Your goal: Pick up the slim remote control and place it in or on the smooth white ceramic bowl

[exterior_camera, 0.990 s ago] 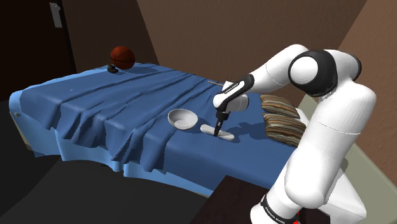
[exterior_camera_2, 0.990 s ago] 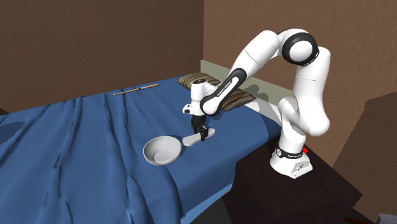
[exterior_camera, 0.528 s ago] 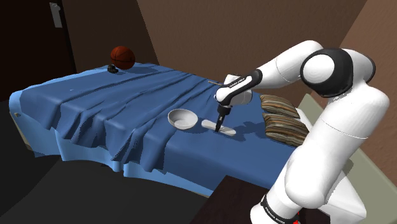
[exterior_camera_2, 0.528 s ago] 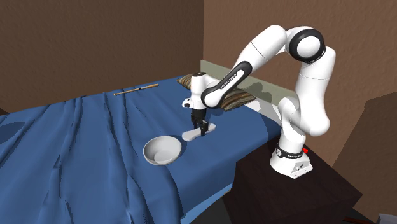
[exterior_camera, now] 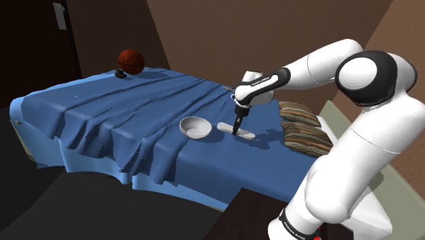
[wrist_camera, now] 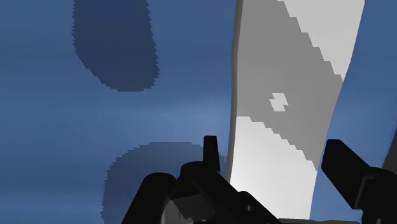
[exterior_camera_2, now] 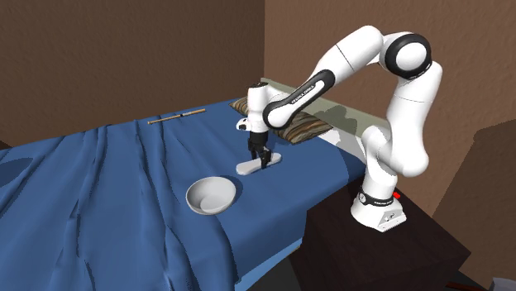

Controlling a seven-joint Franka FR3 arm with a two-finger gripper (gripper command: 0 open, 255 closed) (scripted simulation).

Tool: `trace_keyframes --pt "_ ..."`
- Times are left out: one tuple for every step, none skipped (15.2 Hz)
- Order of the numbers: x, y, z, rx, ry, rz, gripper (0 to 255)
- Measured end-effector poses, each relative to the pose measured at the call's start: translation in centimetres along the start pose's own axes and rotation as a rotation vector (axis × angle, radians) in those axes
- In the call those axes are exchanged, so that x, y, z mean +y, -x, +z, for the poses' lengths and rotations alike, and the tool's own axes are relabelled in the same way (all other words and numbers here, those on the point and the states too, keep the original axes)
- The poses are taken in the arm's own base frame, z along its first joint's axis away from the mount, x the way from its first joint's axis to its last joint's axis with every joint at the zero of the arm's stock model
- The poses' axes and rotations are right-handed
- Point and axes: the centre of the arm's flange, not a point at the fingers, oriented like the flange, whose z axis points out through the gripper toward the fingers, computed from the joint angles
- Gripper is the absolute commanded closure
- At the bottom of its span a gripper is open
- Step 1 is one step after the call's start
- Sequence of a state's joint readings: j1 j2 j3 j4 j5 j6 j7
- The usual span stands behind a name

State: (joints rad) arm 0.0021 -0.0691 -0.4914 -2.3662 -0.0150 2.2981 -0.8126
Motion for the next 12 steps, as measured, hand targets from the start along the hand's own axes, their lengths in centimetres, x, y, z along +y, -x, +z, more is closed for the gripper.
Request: trace_keyframes --pt "-0.1 -0.1 -0.5 0.0 0.0 0.0 255" --pt "-0.1 -0.1 -1.0 0.0 0.0 0.0 255" --pt "-0.2 0.0 -1.6 0.0 0.0 0.0 255" --pt "-0.2 -0.1 -2.1 0.0 0.0 0.0 255" --pt "-0.2 -0.2 -2.6 0.0 0.0 0.0 255" --pt "-0.1 -0.2 -3.0 0.0 0.0 0.0 255" --pt "-0.1 -0.8 -3.5 0.0 0.0 0.0 255" --pt "-0.2 -1.8 -3.5 0.0 0.0 0.0 255" --pt "-0.4 -2.8 -3.6 -0.001 0.0 0.0 255" --pt "-0.2 -4.1 -3.6 0.0 0.001 0.0 255" --pt "-0.3 -5.5 -3.6 -0.001 0.0 0.0 255" --pt "-0.4 -6.8 -3.9 -0.001 0.0 0.0 255"
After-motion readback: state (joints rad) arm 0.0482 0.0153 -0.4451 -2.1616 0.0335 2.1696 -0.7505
